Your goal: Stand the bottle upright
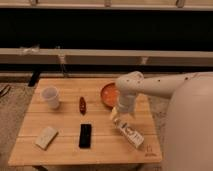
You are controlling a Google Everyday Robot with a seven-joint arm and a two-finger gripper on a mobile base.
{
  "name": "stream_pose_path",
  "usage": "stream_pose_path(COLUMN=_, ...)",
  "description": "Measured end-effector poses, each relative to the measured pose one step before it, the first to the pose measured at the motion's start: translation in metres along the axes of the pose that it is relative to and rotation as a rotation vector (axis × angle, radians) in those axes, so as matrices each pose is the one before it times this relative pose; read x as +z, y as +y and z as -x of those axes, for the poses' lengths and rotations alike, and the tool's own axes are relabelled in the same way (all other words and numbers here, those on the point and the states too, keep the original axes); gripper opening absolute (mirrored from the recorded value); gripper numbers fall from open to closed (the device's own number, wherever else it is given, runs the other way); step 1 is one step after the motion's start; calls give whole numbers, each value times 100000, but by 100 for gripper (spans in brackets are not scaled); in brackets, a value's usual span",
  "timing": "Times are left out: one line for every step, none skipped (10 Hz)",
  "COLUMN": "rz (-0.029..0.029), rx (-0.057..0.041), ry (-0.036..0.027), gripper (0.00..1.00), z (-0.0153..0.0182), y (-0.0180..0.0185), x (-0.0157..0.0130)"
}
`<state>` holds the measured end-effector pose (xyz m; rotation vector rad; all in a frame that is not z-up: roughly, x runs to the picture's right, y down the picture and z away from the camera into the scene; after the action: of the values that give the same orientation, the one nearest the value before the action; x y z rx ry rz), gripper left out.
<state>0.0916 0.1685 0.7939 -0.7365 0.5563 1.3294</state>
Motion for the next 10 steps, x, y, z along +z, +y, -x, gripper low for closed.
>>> stream_pose_path(rz=-787, rx=-607, ry=3183, gripper=80, z=131, y=-330, x=556)
stream_pose_path(rz=242, rx=-883, ry=2750, gripper=80, z=123, y=-104, x=403)
stream_pose_path(rz=329, rx=-1788, ry=3778, gripper=80, z=134, y=134, x=461)
stream_pose_path(rz=155, rx=-1298, ry=2319, gripper=80, z=93, y=167, x=241)
stream_pose_path(rz=97, rx=-1469, ry=4919, gripper=80, z=-186, y=-301, x=623)
stream_pose_path(rz=-423, rx=-1576, ry=4486, gripper=80, z=-75, y=131, x=432)
stream_pose_path(rz=-682, rx=-1315, ry=3590, gripper=80, z=-40, y=248, x=460)
stream_pose_path(rz=-716, rx=-1364, ry=3730, gripper=80, z=-25, y=334, x=527)
stream_pose_path(rz=-985, rx=-1040, ry=4374, gripper=80, z=-155, y=-24, x=793)
stream_pose_path(rz=-783, rx=-631, ry=2632, gripper=80, z=-54, y=-5, x=466)
